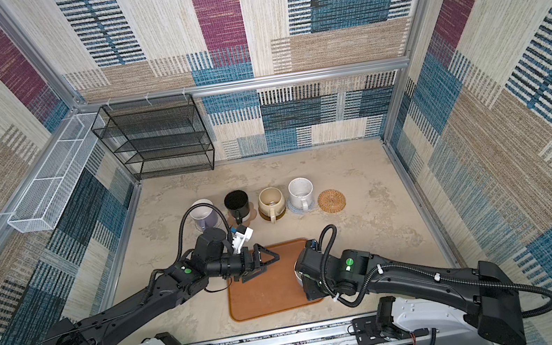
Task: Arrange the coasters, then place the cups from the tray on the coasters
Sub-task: 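Move the right gripper back to the pale blue mug and grasp its rim, then lift the pale blue mug and carry it toward the woven rattan coaster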
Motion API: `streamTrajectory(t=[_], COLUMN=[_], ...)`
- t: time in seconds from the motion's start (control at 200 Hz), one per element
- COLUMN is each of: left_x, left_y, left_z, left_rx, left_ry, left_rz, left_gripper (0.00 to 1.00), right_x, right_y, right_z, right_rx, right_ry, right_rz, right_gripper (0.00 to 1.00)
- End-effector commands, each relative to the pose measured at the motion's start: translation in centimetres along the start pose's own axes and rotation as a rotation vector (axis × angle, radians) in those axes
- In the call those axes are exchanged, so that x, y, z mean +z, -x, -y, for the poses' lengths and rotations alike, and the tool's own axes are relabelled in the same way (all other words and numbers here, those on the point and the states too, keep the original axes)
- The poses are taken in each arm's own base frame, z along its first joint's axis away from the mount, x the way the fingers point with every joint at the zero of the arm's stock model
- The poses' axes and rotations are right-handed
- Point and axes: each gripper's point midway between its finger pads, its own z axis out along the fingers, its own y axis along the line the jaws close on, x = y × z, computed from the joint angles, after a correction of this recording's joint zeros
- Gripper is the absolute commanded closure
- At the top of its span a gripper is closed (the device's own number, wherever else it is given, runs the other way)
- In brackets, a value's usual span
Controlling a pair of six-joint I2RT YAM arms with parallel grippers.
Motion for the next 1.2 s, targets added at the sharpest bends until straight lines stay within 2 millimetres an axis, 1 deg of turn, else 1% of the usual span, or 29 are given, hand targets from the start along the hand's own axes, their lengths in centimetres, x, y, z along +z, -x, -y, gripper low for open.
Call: streamTrajectory(t=[0.0,0.1,0.18,0.3,0.476,0.546,0.616,0.686,0.771,0.896,1.002,1.067,1.112,1.197], left_x=[0.2,1.1,2.0,2.6,2.6,2.5,2.4,2.4,2.5,2.8,2.6,2.4,2.3,2.1], left_y=[1.2,1.4,1.4,1.4,1.2,1.2,1.2,1.3,1.3,1.5,2.0,2.2,2.4,2.7], left_z=[-0.8,-0.4,-0.6,-0.9,-1.3,-1.5,-1.7,-1.9,-1.9,-0.9,-0.2,0.1,0.4,0.7], left_rx=[-0.017,-0.039,-0.05,-0.059,-0.062,-0.062,-0.061,-0.058,-0.053,-0.04,-0.015,0.006,0.02,0.029], left_ry=[0.042,0.007,0.003,0.012,0.018,0.029,0.036,0.044,0.055,0.033,0.038,0.046,0.046,0.041], left_rz=[0.086,0.123,0.132,0.141,0.156,0.165,0.17,0.175,0.171,0.164,0.173,0.18,0.186,0.201], left_gripper=[0.01,0.01,0.02,0.02,0.03,0.03,0.03,0.04,0.03,0.04,0.04,0.0,0.0,0.0], right_x=[0.0,0.5,1.0,1.4,1.4,1.4,1.3,1.2,1.1,0.9,0.5,0.5,0.3,-0.8], right_y=[1.2,1.6,1.9,2.0,2.5,2.5,2.7,2.9,3.2,3.6,4.3,5.0,5.5,6.8], right_z=[0.2,0.2,0.1,0.4,0.2,0.2,0.0,-0.3,-0.6,-0.8,-0.9,-0.4,0.0,-0.3], right_rx=[0.036,0.026,0.013,0.004,-0.011,-0.014,-0.023,-0.039,-0.055,-0.073,-0.088,-0.098,-0.087,-0.09], right_ry=[-0.018,-0.03,-0.053,-0.07,-0.038,-0.033,-0.026,-0.014,-0.003,-0.008,0.001,0.001,-0.004,0.047], right_rz=[0.072,0.087,0.089,0.098,0.142,0.149,0.157,0.167,0.177,0.19,0.218,0.228,0.236,0.278], right_gripper=[0.5,0.65,0.67,0.71,0.84,0.86,0.91,0.98,1.0,1.0,1.0,1.0,1.0,1.0])
